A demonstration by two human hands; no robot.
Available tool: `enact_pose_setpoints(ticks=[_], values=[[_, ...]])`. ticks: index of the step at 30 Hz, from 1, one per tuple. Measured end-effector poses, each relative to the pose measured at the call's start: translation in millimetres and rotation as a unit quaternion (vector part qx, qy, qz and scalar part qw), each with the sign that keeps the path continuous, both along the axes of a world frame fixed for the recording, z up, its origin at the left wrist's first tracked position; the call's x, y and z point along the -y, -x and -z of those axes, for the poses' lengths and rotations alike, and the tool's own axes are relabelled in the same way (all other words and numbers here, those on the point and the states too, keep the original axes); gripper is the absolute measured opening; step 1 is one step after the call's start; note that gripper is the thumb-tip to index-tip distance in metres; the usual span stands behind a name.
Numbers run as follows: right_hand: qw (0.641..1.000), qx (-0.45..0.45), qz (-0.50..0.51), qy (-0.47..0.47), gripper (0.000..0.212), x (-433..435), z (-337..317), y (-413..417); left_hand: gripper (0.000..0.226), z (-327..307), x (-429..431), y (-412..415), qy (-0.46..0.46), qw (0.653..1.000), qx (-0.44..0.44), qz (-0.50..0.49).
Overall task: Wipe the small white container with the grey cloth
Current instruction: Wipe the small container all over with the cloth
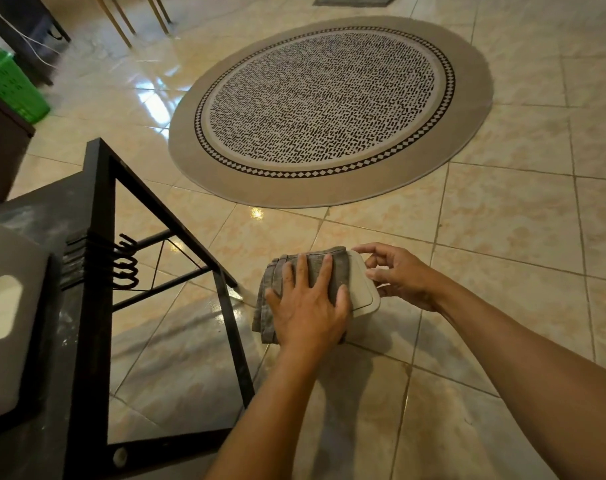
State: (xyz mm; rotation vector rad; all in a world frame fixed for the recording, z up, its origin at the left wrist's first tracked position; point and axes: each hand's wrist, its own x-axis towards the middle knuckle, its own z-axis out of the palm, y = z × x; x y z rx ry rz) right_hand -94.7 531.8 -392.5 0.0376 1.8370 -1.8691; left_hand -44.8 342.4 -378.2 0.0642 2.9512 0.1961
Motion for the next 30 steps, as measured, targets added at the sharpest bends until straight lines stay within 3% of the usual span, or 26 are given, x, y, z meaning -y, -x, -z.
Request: enact_pose_setpoints(ticks=[4, 8, 14, 17, 23, 30], values=[[1.0, -0.004, 0.009, 0.013, 0.043, 6.0, 2.7, 0.7, 0.064, 5.0, 18.9, -3.2, 0.0, 0.999, -0.032, 0.026], [0.999, -0.008, 0.012, 0.03, 0.043, 8.8, 2.9, -0.3, 0.06, 8.0, -16.4, -12.3, -0.018, 0.998, -0.03, 0.045], [1.0, -0.009, 0.017, 0.023, 0.044, 5.4, 7.4, 0.5, 0.061, 2.6, -9.1, 11.0, 0.014, 1.0, -0.019, -0.016], [1.0, -0.007, 0.016, 0.025, 0.043, 5.7, 7.4, 1.3, 0.061, 6.5, 9.0, 2.5, -0.02, 0.998, -0.051, 0.037], [0.999, -0.001, 0.006, 0.044, 0.047, 5.0, 5.6, 1.7, 0.058, 4.6, -9.3, 13.6, -0.017, 0.989, -0.02, 0.148], [0.999, -0.015, 0.021, 0.02, 0.042, 10.5, 9.1, 4.0, 0.071, 11.5, 11.0, -1.0, -0.014, 0.998, -0.044, 0.046]])
